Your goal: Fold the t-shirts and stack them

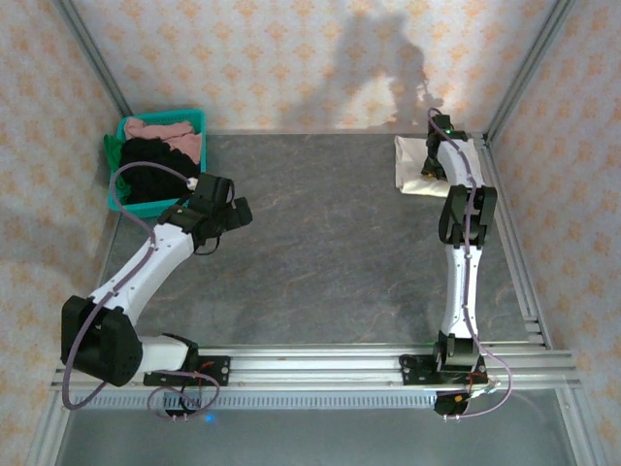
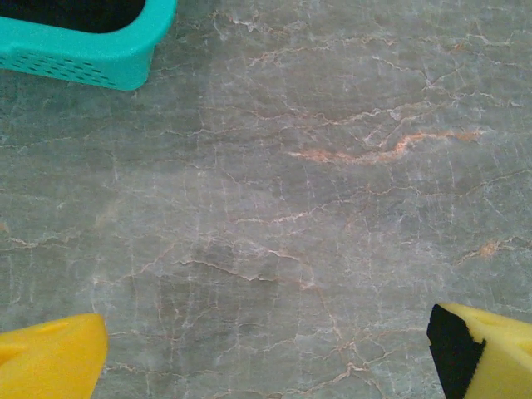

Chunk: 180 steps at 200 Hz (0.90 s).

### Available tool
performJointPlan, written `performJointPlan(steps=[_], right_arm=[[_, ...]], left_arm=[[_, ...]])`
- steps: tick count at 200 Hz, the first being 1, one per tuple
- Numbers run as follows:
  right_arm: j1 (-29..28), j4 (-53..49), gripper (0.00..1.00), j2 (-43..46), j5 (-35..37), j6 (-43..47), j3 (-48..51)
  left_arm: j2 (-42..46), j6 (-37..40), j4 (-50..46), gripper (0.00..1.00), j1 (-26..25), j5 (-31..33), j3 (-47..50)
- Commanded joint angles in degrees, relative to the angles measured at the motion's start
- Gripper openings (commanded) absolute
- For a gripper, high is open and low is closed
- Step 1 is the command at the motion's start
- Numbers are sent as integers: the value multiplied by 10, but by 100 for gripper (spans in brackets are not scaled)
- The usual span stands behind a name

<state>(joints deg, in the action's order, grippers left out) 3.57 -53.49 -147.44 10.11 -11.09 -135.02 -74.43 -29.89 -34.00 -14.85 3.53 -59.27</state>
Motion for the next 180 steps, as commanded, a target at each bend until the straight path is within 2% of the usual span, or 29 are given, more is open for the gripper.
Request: performJointPlan(steps=[1,18,36,46,60,71,83,94,107,117,128,139,151,168,180], right_arm=[[12,-21,72,28,29,14,-5],[10,-12,78,83,24,14,21],[5,49,90,187,27,13,125],[-4,121,100,262,25,18,222],[-25,262,99,391,26,41,403],[-42,382,99,490,40,48,548],[-46,491,99,577,1,52,680],[-47,552,99,629,-20,54,767],[-50,606,99,665,-24,58,845],[-52,642,99,675,-35,79,895],[-52,686,99,677,-26,88,941],[-52,765,100,681,-24,91,994],[-51,768,100,709,-8,86,1013],[-49,847,99,713,-22,112,1053],[-49,806,99,712,-25,115,1036]], left_arm=[[27,16,10,100,4,26,-1],[48,37,58,100,4,39,15],[73,98,143,100,5,54,45],[79,122,176,100,4,89,59],[93,114,218,100,4,188,90],[103,134,291,100,5,232,142],[105,144,365,100,9,258,197],[86,192,446,100,11,233,243],[43,205,490,100,15,227,263],[31,199,439,100,20,218,232],[26,212,483,100,29,203,246],[27,210,513,100,55,142,256],[23,220,527,100,77,105,260],[12,266,547,100,80,129,269],[9,274,560,100,92,117,279]])
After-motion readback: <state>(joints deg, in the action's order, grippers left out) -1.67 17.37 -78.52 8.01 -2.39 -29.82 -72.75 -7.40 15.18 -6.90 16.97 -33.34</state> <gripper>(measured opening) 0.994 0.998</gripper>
